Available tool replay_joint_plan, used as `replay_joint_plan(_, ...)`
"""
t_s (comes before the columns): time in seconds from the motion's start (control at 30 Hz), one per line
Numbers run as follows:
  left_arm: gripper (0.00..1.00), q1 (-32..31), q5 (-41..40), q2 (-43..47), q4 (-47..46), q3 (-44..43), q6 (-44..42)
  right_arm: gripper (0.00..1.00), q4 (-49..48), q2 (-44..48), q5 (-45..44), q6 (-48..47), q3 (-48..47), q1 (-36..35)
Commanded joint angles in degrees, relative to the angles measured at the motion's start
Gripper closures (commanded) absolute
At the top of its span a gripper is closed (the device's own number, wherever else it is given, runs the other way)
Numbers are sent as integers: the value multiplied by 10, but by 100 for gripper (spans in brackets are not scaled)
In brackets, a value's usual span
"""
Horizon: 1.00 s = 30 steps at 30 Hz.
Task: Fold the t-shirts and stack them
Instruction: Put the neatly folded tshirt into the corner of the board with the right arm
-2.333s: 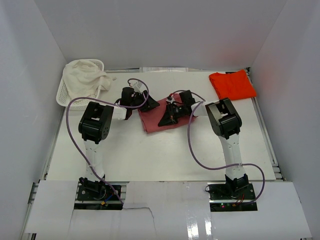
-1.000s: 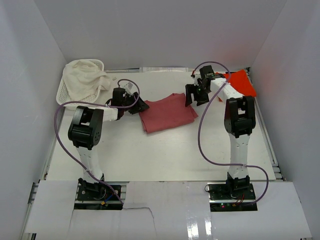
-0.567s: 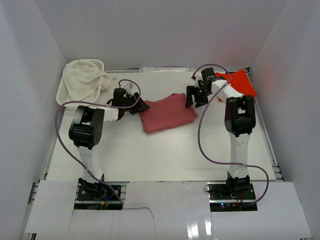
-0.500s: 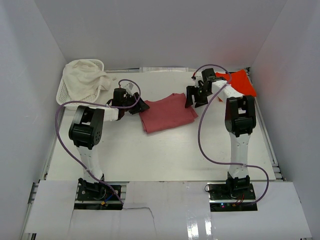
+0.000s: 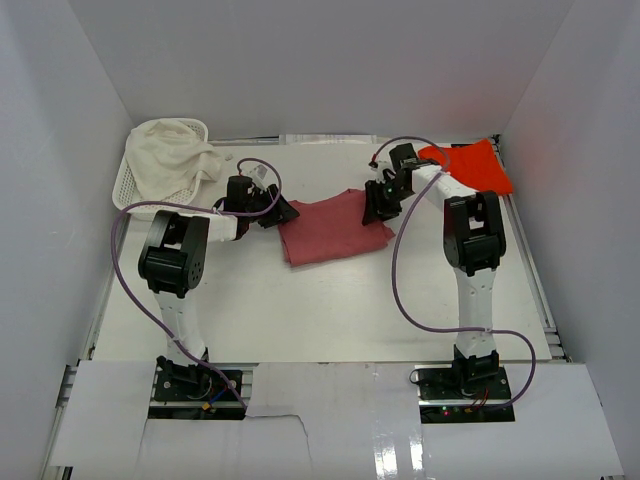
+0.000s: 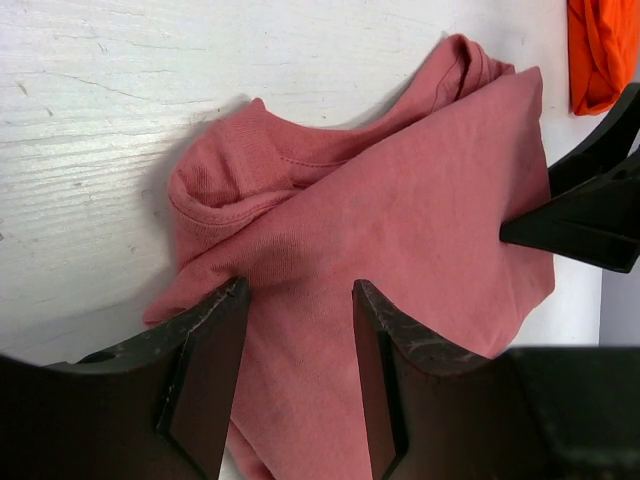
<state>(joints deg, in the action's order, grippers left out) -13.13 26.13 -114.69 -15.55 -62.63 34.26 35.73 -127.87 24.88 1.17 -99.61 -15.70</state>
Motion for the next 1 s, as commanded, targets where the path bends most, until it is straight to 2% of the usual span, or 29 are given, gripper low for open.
replay_joint_plan(0.0,43,-1,-13,-2,7,-9,-14,56,56,-26,-9,1,8,-3)
replay_joint_plan(0.03,43,-1,-14,-1,7,-9,-14,70,58,-27,-9,0,7,-4)
replay_joint_plan(0.07,43,-1,-14,-1,8,-9,-14,92,63,-28,-17,0,5,-4)
replay_joint_plan(0.3,43,-1,-3,2,7,-14,-5,92,71,-26,-54,-8,-26,-3)
replay_joint_plan(0.4,42,-1,-9,30,7,0,17,92,86,-35,-82,-9,-83,4)
replay_joint_plan(0.53,39,-2,-37,111,3,49,62,92,123,-69,-105,-26,-180,18)
replay_joint_plan(0.57,38,-2,-44,159,3,60,63,92,126,-78,-113,-30,-207,25)
replay_joint_plan(0.77,34,-4,-62,349,3,170,100,92,128,-92,-125,-55,-260,61)
replay_joint_plan(0.97,34,-12,-28,421,3,265,116,92,110,-90,-161,-80,-299,91)
